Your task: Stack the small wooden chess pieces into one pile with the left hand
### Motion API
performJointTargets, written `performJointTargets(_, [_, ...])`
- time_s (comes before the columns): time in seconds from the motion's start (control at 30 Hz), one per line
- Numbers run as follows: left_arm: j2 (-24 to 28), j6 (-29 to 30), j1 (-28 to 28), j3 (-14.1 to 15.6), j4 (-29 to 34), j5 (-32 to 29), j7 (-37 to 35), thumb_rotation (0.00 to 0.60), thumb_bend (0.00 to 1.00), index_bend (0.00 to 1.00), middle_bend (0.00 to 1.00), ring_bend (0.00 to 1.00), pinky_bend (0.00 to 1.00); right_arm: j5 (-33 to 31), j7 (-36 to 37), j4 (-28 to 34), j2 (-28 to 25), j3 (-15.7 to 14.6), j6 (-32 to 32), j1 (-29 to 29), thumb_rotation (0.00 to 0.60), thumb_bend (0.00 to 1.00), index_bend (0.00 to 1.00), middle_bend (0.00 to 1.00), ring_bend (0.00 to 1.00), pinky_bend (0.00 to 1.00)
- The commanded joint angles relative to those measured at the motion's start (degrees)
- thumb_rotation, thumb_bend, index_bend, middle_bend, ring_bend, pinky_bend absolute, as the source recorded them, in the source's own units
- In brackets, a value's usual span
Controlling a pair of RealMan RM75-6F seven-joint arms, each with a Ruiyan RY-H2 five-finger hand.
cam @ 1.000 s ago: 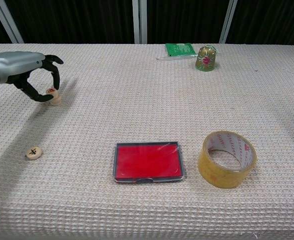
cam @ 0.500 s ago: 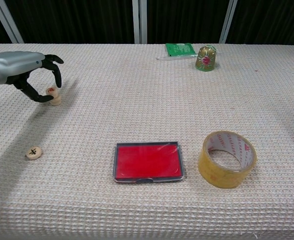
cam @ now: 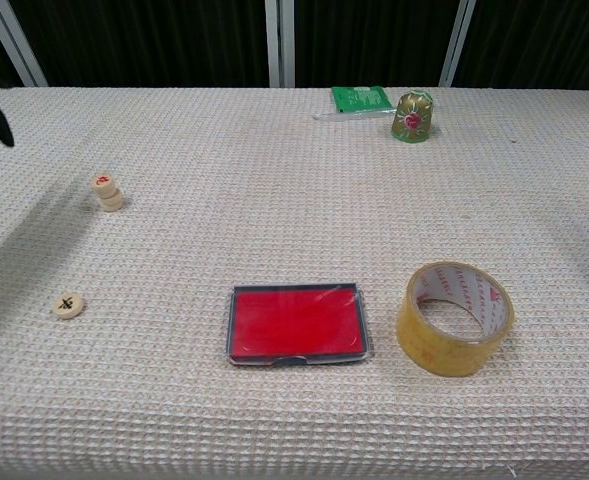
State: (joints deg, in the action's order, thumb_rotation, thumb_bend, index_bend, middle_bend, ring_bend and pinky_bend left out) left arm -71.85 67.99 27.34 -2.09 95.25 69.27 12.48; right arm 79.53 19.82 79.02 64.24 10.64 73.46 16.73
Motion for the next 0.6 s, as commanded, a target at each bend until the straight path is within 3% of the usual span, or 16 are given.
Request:
performJointTargets(0.03, [1.1,1.5,-2.6,3.3,2.2,3.9,-1.7,0.600,0.30,0.42,0.04,0.02,0.12,0.1,-0.1,0.0,0.1,-0.1,0.0,0.0,0.600,0.26,0.00,0.08,0.00,0.00])
performJointTargets(0.23, [-2.9,2.1,-4.1,5.8,1.7,9.3,-0.8,0.600,0.31,0.42,0.04,0.02,0.13,0.4,-0.3,0.4,0.0,-0.1,0.4,0.0,0.600,0.26,0.00,0.08,0.00,0.00])
performJointTargets(0.6, [-8.2,0.0,-4.4,6.5,0.3,10.5,4.9,0.600,0.31,0.41,0.04,0.02,0.13,0.7,-0.4,1.5,-1.0,-0.4,1.6,-0.9,0.600,0.26,0.00,0.08,0.00,0.00])
